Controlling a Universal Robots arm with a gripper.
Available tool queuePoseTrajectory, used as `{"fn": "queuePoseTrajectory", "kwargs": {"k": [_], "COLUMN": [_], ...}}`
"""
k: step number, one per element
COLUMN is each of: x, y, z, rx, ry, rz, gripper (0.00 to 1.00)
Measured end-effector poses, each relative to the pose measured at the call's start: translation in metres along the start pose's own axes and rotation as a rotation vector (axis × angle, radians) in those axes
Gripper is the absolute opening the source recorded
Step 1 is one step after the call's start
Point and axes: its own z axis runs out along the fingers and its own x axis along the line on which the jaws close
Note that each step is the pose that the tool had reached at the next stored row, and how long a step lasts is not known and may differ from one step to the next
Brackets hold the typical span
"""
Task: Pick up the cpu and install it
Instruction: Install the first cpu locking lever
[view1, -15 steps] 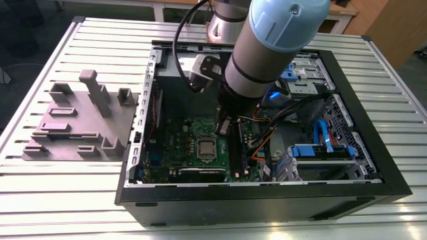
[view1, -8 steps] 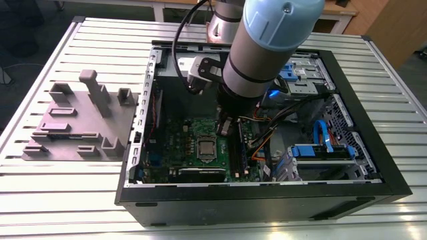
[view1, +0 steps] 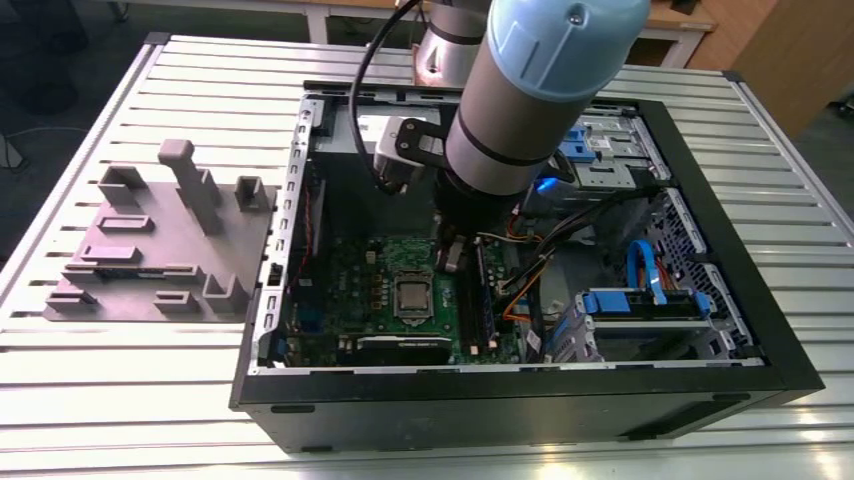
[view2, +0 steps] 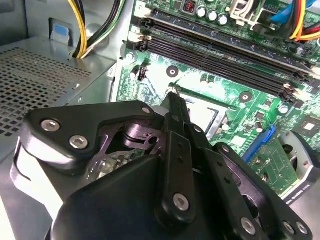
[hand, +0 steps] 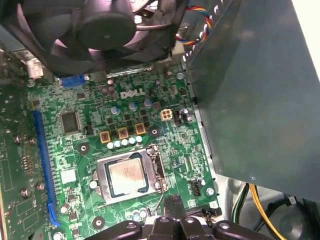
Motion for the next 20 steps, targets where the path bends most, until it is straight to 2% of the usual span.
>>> {"fn": "queuePoseTrajectory", "kwargs": {"k": [15, 20], "x": [0.0, 0.0001], "y": [0.0001, 0.0003], "z": [0.0001, 0.0003], "rx": [-0.0012, -0.0113], "ry": [0.0009, 0.0107], "rz": [-0.008, -0.081], "gripper": [0.1, 0.1]}}
